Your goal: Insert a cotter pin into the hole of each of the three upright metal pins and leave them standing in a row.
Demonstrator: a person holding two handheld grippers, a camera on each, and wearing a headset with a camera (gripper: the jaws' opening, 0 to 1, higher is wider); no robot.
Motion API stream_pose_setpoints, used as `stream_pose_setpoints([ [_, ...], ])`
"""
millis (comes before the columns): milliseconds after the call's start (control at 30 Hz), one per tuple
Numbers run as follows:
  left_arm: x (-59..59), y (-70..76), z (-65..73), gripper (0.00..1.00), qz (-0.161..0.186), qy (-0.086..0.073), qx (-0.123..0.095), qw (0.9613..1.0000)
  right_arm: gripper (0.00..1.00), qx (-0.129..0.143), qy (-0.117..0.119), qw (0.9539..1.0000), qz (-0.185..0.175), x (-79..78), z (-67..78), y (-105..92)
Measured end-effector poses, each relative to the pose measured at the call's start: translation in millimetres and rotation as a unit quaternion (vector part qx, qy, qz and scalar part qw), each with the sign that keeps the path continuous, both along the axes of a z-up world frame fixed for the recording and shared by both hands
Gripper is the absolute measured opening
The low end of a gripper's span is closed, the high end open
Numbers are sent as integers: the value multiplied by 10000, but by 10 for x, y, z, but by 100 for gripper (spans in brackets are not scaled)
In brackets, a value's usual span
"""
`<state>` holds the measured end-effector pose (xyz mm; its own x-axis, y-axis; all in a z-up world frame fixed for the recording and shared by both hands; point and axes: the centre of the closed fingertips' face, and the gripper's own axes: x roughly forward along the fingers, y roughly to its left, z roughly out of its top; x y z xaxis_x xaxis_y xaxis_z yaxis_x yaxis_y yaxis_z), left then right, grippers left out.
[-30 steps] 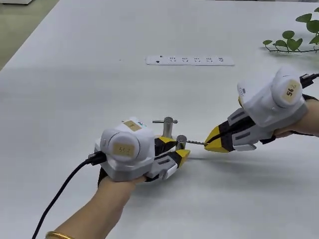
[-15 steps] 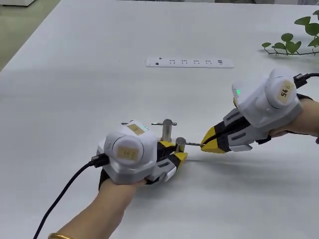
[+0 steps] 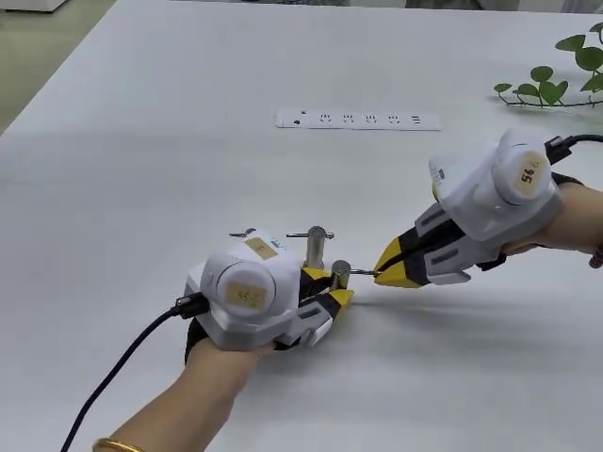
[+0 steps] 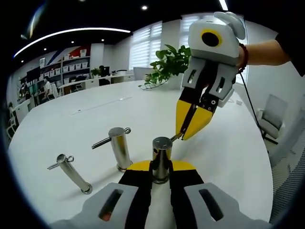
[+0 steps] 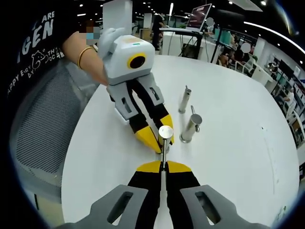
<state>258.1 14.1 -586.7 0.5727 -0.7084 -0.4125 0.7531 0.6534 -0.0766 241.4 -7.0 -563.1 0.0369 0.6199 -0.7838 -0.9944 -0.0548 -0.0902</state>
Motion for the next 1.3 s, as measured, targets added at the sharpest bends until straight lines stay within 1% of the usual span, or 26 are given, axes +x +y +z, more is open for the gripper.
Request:
stream_pose_setpoints([
  [100,-3,0,-1,10,-10,1,-3,10000,0,-5,-28,10000,28,6,-1,5],
  [267,-7,1,-4,10,-20,-2,-3,10000,0,106,-25,9999,42,1,9,65],
  [467,-12,2,-3,10,-23,-25,19,10000,0,100,-31,9999,54,4,11,75],
  [767,-12,9,-3,10,-9,-22,26,10000,0,69,-120,9999,101,-7,7,163],
  [833,-13,9,-2,10,-10,-31,32,10000,0,40,-99,9999,4,6,8,168],
  [900,-12,8,-1,10,-11,-33,36,10000,2,14,-214,9998,55,22,17,164],
  [933,-12,7,-1,10,-11,-29,31,10000,3,14,-234,9997,43,23,24,159],
  [1100,-13,5,0,10,2,-30,32,10000,7,34,-135,9998,-135,12,74,101],
  [1233,-12,5,-1,10,13,-26,29,10000,6,68,-120,9996,-261,21,95,55],
  [1300,-11,5,-2,10,17,-23,26,10000,3,59,-112,9995,-290,26,91,44],
])
